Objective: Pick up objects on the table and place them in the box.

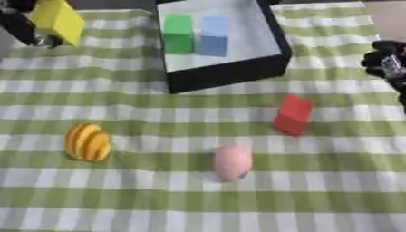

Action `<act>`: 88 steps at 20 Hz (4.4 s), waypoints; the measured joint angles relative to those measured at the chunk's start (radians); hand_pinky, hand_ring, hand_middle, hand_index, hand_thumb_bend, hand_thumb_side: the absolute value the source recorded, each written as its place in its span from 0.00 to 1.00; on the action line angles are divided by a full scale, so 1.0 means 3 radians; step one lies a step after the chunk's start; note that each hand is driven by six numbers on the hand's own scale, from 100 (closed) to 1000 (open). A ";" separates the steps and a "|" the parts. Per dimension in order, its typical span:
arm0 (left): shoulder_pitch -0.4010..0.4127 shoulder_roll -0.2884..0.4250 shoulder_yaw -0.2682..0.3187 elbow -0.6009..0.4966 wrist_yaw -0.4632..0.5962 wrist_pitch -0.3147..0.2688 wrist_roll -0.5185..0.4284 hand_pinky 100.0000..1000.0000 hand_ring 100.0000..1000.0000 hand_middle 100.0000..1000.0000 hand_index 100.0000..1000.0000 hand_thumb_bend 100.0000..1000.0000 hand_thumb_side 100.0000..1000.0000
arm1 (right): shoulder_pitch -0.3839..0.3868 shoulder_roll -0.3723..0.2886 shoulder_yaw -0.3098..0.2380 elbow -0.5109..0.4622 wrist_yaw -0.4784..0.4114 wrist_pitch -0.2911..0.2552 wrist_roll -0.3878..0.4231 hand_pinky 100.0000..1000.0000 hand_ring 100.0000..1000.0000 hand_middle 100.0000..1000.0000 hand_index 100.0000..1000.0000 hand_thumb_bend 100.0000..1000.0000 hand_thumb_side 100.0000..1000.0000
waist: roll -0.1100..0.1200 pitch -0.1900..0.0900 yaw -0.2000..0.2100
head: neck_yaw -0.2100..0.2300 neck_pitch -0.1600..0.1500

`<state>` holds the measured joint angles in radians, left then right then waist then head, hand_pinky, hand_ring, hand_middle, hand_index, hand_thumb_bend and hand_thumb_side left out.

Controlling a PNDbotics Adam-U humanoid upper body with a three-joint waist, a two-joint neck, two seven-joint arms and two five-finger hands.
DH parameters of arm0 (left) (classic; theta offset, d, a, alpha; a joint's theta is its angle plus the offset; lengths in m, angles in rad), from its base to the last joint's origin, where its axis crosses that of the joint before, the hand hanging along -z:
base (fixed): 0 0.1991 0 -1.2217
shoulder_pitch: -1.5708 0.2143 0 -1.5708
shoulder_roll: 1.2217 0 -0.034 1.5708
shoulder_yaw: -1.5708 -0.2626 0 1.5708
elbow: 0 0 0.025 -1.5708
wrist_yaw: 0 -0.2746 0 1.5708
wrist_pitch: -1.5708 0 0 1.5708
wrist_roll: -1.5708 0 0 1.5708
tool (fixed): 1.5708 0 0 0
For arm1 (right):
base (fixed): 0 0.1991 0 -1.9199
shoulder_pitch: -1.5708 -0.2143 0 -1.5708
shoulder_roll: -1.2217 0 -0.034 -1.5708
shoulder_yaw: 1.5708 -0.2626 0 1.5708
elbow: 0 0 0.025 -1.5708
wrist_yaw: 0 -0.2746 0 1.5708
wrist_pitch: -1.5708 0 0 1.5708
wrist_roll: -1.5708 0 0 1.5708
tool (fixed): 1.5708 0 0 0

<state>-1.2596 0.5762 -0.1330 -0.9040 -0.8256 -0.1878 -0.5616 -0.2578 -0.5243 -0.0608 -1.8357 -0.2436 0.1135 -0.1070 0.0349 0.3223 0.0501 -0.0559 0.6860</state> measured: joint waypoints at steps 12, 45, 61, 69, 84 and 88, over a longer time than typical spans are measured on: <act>-0.0164 -0.0366 -0.0150 -0.0267 0.0463 0.0180 0.0123 0.72 0.66 0.51 0.56 0.00 0.00 | -0.0156 -0.0017 0.0042 -0.0006 -0.0077 0.0011 0.0015 0.82 0.74 0.62 0.75 0.00 0.46 | 0.0067 -0.0060 -0.0118 | 0.0063 -0.0007; -0.0149 -0.1061 -0.0265 0.0206 -0.0023 0.0130 0.0256 0.75 0.70 0.60 0.64 0.24 0.00 | -0.0303 0.0102 0.0125 -0.0004 -0.0084 0.0081 0.0137 0.82 0.74 0.61 0.75 0.00 0.48 | 0.0116 -0.0056 -0.0317 | 0.0182 -0.0238; -0.0107 -0.1089 -0.0226 0.0236 -0.0110 0.0172 0.0335 0.87 0.86 0.81 0.88 0.70 0.29 | -0.0283 0.0104 0.0125 0.0004 -0.0084 0.0089 0.0145 0.82 0.74 0.61 0.75 0.00 0.49 | 0.0118 -0.0056 -0.0320 | 0.0197 -0.0180; -0.0050 -0.0932 -0.0230 -0.0038 0.0282 0.0234 0.0276 0.83 0.82 0.76 0.84 0.37 0.13 | -0.0238 0.0102 0.0123 0.0005 -0.0084 0.0083 0.0138 0.82 0.74 0.61 0.75 0.00 0.49 | 0.0118 -0.0058 -0.0240 | 0.0167 -0.0092; 0.0916 0.0662 -0.0708 -0.2304 0.2153 0.1050 0.0146 0.83 0.80 0.75 0.83 0.30 0.28 | -0.0077 0.0014 0.0078 0.0016 -0.0079 0.0049 0.0076 0.82 0.74 0.61 0.75 0.00 0.48 | 0.0122 -0.0121 0.0008 | -0.0020 0.0084; 0.1425 0.1055 -0.0720 -0.2915 0.2531 0.1359 0.0268 0.82 0.79 0.74 0.82 0.29 0.32 | -0.0063 0.0011 0.0072 0.0014 -0.0079 0.0040 0.0066 0.82 0.74 0.61 0.75 0.00 0.48 | 0.0121 -0.0121 0.0020 | -0.0061 0.0084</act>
<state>-0.8319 0.8928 -0.3489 -1.7784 -0.0663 0.2198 -0.4811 -0.2766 -0.5209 -0.0391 -1.8315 -0.2673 0.1254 -0.0871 0.0711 0.2860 0.0562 -0.0742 0.7113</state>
